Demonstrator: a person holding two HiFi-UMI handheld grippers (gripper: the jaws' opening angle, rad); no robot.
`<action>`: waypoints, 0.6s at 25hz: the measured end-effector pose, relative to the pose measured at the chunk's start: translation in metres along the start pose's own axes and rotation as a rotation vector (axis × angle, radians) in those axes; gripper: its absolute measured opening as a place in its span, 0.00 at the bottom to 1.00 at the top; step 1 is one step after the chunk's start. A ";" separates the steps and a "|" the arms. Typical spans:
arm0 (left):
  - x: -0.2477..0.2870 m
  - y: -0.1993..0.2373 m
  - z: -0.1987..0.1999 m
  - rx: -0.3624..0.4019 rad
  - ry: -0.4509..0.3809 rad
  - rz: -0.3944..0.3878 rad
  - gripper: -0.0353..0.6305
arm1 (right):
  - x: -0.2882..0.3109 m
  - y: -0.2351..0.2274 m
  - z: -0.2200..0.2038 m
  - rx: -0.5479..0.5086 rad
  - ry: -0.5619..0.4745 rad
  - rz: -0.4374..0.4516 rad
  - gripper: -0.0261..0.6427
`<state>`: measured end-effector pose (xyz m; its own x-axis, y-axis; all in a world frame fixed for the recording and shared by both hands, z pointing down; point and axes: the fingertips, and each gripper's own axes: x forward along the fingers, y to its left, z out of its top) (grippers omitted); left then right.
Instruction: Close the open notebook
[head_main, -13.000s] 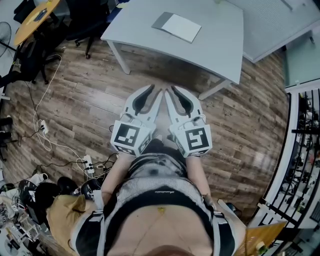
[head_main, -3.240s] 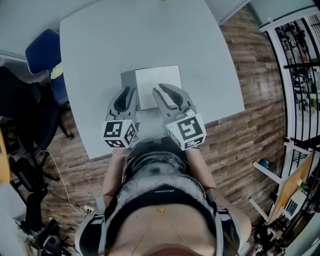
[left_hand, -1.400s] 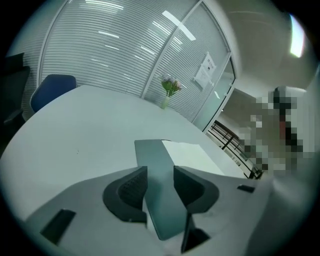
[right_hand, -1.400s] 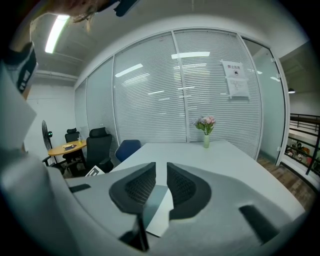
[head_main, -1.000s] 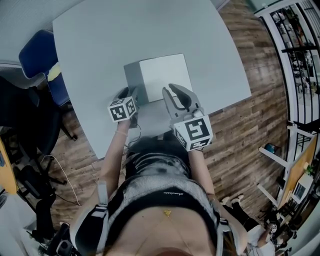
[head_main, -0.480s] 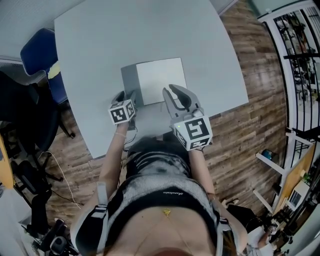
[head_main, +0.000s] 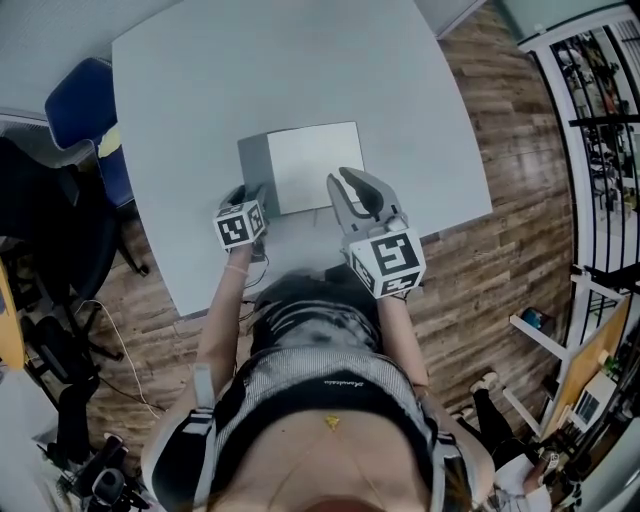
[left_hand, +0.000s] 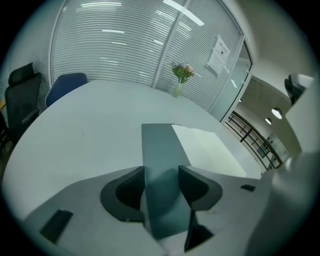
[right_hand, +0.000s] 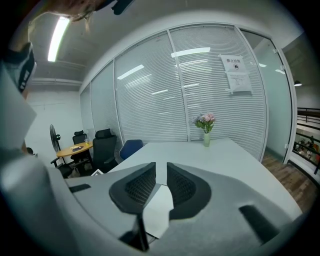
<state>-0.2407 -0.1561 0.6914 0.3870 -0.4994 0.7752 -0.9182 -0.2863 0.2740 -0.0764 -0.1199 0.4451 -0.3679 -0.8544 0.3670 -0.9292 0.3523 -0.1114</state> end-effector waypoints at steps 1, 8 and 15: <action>0.000 0.001 0.000 -0.024 -0.004 -0.008 0.36 | -0.001 -0.001 0.001 0.001 -0.002 0.003 0.14; 0.002 0.002 -0.001 -0.159 -0.043 -0.073 0.36 | 0.000 -0.001 0.005 -0.003 -0.015 0.032 0.14; -0.005 0.000 0.004 -0.210 -0.078 -0.099 0.35 | 0.001 -0.003 0.007 -0.007 -0.018 0.070 0.14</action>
<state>-0.2419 -0.1570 0.6851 0.4738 -0.5413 0.6946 -0.8698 -0.1647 0.4650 -0.0739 -0.1241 0.4394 -0.4322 -0.8346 0.3417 -0.9012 0.4135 -0.1298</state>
